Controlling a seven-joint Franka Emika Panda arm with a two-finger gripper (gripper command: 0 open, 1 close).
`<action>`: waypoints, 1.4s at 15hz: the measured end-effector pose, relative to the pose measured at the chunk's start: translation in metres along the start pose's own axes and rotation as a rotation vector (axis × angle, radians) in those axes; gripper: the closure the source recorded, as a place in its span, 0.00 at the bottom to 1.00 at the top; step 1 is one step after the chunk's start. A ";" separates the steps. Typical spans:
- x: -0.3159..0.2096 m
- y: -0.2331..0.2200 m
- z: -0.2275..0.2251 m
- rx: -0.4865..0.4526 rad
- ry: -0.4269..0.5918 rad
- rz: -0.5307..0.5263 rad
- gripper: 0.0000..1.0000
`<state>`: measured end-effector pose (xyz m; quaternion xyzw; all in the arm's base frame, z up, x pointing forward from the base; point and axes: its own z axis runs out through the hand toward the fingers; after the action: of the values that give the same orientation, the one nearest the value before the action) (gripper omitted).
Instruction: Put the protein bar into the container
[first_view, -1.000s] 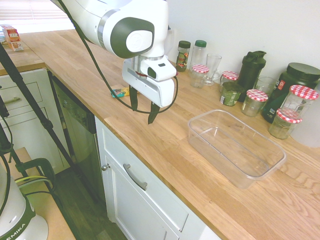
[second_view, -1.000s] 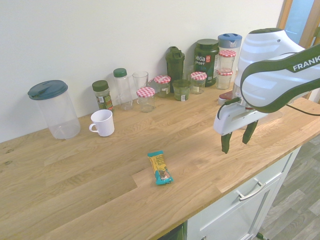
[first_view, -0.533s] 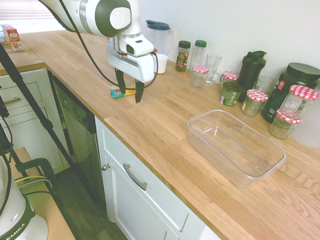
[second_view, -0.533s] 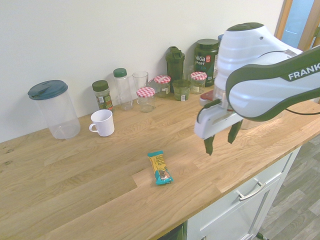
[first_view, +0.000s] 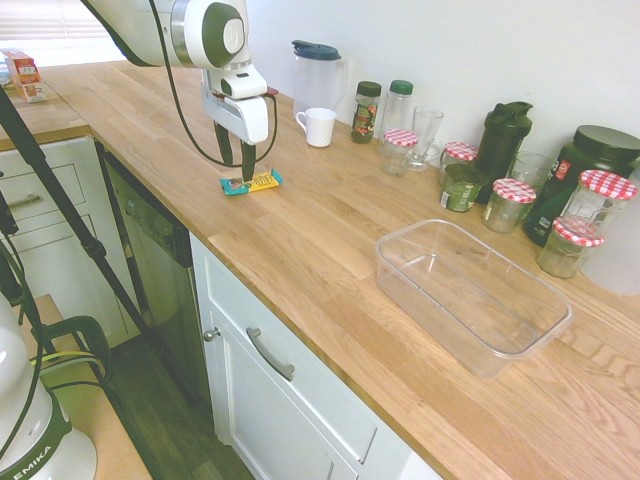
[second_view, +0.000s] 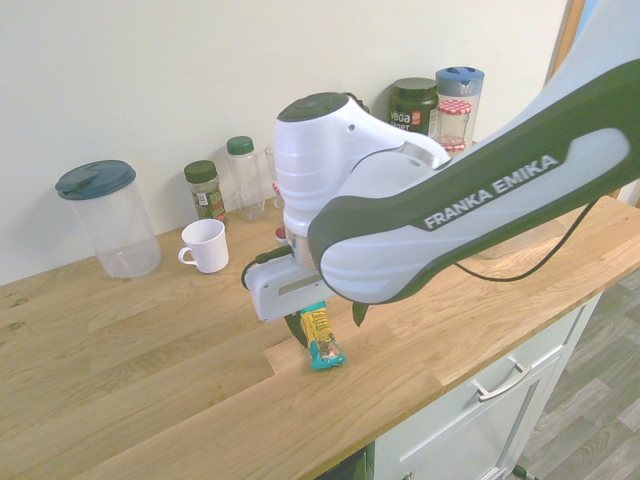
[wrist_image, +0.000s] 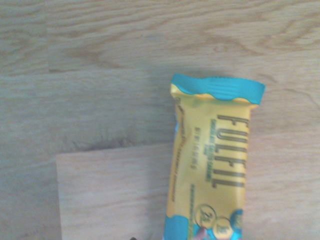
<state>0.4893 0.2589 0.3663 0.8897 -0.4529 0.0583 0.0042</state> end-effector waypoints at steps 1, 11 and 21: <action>0.001 -0.008 0.006 -0.003 0.001 0.008 0.00; 0.025 -0.022 0.035 -0.019 -0.017 0.073 1.00; 0.025 -0.025 0.042 0.006 -0.023 0.055 1.00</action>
<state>0.5280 0.2506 0.3283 0.8774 -0.4771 0.0494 -0.0052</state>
